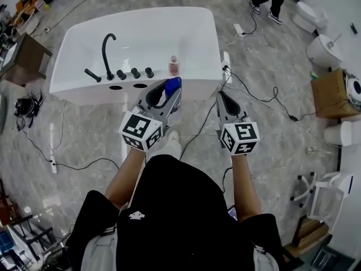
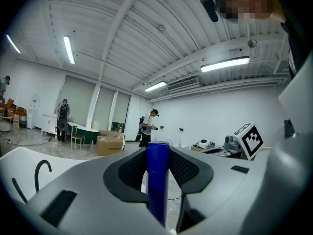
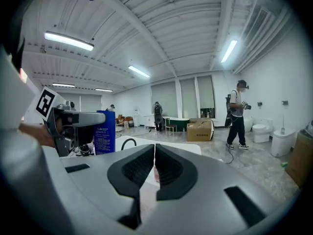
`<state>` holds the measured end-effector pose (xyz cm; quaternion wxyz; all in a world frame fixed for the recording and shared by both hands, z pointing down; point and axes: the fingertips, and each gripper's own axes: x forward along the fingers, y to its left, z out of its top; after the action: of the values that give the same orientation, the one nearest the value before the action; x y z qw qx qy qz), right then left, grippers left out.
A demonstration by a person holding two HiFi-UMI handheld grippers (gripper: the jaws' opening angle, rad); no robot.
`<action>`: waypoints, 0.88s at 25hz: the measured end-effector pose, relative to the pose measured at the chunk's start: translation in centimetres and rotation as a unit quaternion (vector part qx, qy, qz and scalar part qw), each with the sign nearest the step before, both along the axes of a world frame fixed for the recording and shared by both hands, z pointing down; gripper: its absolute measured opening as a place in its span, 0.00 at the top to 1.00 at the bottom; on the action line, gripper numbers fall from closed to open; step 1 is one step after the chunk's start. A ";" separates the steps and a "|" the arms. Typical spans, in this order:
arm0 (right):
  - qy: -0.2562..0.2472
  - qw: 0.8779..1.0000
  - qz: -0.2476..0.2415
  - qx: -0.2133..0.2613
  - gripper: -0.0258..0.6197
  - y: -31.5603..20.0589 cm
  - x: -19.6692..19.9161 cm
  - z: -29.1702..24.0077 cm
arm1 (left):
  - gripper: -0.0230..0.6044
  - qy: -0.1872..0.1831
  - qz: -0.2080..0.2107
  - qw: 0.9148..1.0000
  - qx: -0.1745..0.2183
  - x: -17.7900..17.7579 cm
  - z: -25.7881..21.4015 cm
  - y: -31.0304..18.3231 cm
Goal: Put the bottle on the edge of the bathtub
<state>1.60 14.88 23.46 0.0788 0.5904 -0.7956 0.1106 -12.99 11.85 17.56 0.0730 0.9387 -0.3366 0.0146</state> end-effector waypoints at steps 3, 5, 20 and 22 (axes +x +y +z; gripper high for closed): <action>0.004 1.000 0.002 -0.002 0.92 -3.5 -0.4 -0.3 | 0.72 0.000 0.007 1.000 -0.002 0.0 -0.3 -3.6; 0.006 1.000 0.004 -0.003 0.92 -5.6 -0.5 -0.4 | 0.72 0.001 0.013 1.000 -0.002 0.0 -0.5 -5.7; -0.004 0.999 0.028 -0.024 0.92 -16.2 0.0 1.8 | 0.72 -0.006 0.042 0.999 -0.025 1.1 1.9 -16.0; -0.004 0.999 0.025 -0.031 0.92 -16.7 0.0 2.5 | 0.72 -0.007 0.041 0.999 -0.031 1.2 2.5 -16.5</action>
<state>1.65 -1.83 25.99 0.0911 0.6073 -0.7769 0.1394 -11.81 -4.66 20.10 0.0992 0.9488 -0.2979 0.0346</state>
